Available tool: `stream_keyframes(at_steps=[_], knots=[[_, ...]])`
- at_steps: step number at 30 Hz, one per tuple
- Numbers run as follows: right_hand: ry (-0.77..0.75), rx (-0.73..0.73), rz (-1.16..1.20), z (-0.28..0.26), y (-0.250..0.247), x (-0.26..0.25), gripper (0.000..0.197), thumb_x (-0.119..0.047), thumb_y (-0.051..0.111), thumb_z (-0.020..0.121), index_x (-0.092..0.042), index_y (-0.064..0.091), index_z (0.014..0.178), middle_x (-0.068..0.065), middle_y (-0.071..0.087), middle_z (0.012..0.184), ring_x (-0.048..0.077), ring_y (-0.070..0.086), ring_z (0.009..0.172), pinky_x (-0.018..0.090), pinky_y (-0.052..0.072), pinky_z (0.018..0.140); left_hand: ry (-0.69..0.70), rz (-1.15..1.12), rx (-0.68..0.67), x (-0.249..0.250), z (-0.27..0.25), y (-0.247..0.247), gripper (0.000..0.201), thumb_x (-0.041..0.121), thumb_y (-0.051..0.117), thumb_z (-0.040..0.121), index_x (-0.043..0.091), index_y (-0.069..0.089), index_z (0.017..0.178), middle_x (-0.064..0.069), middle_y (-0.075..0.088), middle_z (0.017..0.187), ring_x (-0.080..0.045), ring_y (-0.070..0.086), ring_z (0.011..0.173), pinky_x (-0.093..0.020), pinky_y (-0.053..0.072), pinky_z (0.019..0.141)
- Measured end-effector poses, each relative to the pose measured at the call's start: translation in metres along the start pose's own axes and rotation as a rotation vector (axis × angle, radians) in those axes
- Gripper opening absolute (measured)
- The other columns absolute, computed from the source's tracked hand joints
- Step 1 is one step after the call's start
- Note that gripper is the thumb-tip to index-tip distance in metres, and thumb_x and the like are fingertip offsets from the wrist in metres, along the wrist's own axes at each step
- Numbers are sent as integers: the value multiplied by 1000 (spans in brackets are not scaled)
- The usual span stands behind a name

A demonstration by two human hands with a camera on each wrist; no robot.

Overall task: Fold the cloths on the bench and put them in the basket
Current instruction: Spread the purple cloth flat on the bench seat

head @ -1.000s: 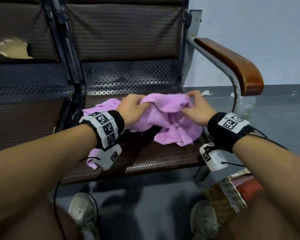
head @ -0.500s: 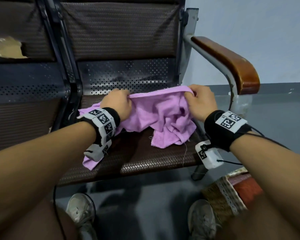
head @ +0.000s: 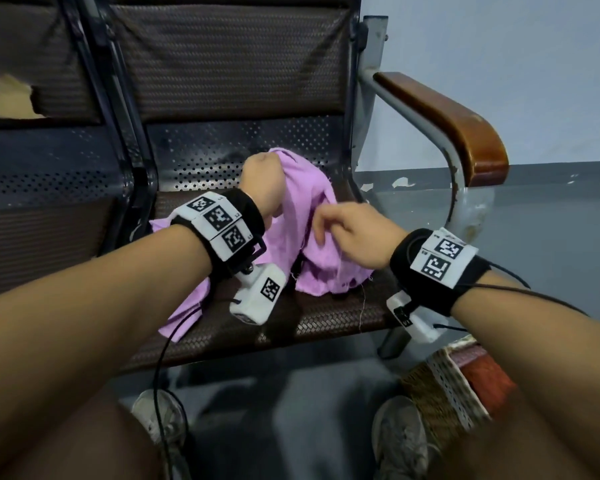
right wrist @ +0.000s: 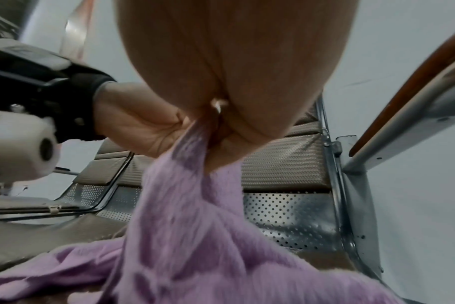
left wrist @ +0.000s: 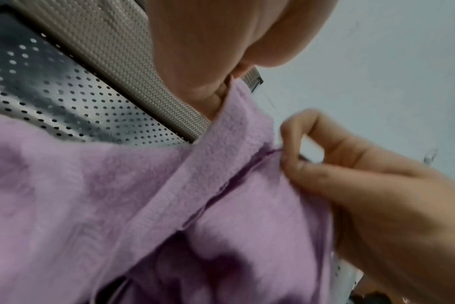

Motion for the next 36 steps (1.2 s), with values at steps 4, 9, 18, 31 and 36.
stream_keyframes(at_steps=[4, 9, 18, 31, 36], knots=[[240, -261, -148, -10, 15, 16, 50, 5, 42, 82, -27, 78, 92, -25, 58, 64, -8, 55, 56, 12, 45, 66, -2, -182, 16, 11, -6, -1, 19, 5, 48, 89, 6, 60, 74, -1, 60, 57, -23, 56, 63, -23, 43, 45], [296, -64, -97, -2, 13, 11, 41, -2, 48, 86, -21, 73, 114, 5, 73, 110, 26, 67, 101, 36, 54, 94, -43, -202, -221, 8, -15, 11, 30, -4, 52, 93, 12, 47, 69, 1, 56, 55, -11, 57, 49, -23, 49, 51], [338, 154, 164, 21, 27, 0, 22, -18, 51, 98, -11, 65, 83, 11, 66, 77, 22, 65, 67, 31, 52, 63, 15, -93, -85, 8, -11, -1, 16, -1, 69, 87, 7, 58, 97, -9, 58, 84, -19, 58, 63, -21, 46, 45], [147, 141, -278, 18, 9, 36, 19, -36, 70, 88, -19, 69, 79, -3, 65, 73, 16, 57, 67, 28, 43, 64, 151, 289, 179, -16, 33, -72, 23, 11, 73, 75, 24, 56, 70, -10, 71, 81, -26, 73, 62, -38, 60, 52], [394, -42, -432, 16, 22, 45, 19, -28, 61, 88, -19, 63, 72, 3, 64, 72, 28, 65, 75, 29, 47, 65, 130, 284, 240, -16, 34, -78, 8, 22, 51, 82, 27, 46, 80, -7, 63, 94, -36, 69, 88, -50, 60, 77]])
Point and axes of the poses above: each hand's wrist, its own z-axis towards the middle knuckle, its own y-axis out of the palm, x = y × z, the point moved 2 cm from there along z, towards the middle knuckle
